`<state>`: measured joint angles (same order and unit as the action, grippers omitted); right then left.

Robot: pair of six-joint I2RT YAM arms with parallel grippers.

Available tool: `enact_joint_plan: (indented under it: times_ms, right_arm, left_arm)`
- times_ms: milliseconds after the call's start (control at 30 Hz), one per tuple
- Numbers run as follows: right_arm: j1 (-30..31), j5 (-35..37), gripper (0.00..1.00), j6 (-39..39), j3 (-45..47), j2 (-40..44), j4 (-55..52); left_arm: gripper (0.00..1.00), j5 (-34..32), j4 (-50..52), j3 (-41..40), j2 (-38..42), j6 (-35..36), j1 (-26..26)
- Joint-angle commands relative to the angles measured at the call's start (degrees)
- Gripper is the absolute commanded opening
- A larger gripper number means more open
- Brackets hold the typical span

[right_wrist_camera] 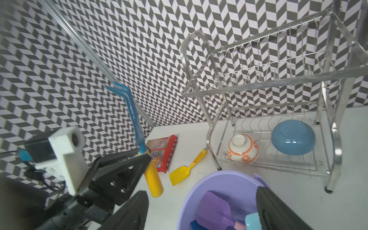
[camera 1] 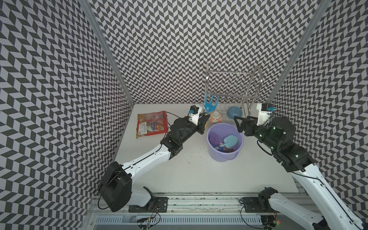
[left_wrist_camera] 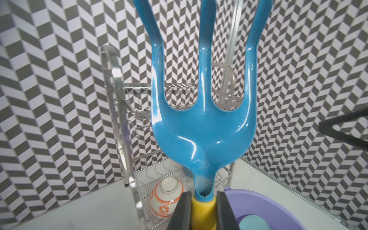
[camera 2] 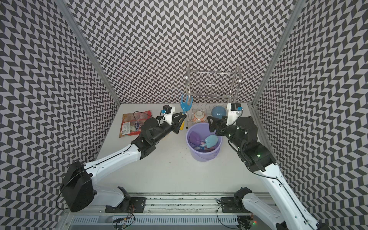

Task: Organize the gardening tools
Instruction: Pick up the gardening tool from the center of the board.

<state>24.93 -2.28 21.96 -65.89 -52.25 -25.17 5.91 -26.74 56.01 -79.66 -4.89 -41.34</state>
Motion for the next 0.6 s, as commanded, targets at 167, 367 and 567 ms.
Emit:
enact_joint_plan:
  times_ms: [167, 367, 567]
  right_arm:
    - [-0.3, -10.3, 0.74, -3.0, -6.8, -1.9, 2.6]
    - [-0.3, -12.5, 0.58, -5.6, -7.1, -3.0, 2.3]
    - [-0.2, -10.3, 0.55, -8.3, -5.9, -3.1, 2.4]
  left_arm:
    - [0.00, 9.2, -3.0, 1.3, -2.4, 5.1, -2.6]
    - [0.00, 10.2, -0.1, 4.3, -4.7, 6.6, -4.9]
    - [0.00, 11.4, 0.8, 4.9, -5.1, 7.8, -6.1]
